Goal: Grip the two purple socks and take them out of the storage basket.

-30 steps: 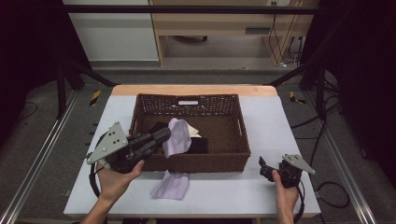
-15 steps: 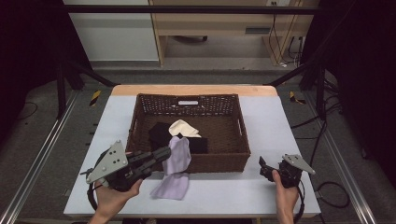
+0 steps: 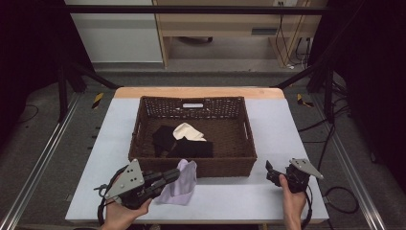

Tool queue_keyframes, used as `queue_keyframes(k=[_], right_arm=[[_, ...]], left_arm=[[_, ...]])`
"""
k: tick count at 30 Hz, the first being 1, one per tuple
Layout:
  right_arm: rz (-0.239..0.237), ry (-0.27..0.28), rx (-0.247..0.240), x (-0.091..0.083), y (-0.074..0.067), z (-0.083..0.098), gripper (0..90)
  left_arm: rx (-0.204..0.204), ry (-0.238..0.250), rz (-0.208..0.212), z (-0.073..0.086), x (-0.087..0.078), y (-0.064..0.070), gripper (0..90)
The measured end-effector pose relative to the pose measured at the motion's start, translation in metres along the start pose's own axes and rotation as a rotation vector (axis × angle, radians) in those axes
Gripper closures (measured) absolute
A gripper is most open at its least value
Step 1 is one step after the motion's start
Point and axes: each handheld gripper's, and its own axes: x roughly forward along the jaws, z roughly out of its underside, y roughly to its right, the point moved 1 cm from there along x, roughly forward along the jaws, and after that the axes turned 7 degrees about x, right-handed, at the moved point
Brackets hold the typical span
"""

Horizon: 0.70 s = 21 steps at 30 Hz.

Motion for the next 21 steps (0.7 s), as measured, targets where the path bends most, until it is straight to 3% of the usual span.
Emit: queue_keyframes(k=[8,14,21], right_arm=[[-0.004,0.000,-0.001,0.000,0.000,0.000,3.7],[-0.006,0.000,-0.002,0.000,0.001,0.000,3.7],[-0.010,0.012,-0.007,-0.001,0.001,0.000,2.6]], left_arm=[[-0.034,-0.092,0.022,0.030,0.009,0.003,87.6],[-0.072,-0.170,0.007,0.056,0.018,-0.002,87.5],[-0.096,-0.236,-0.007,0.076,0.024,-0.006,87.4]])
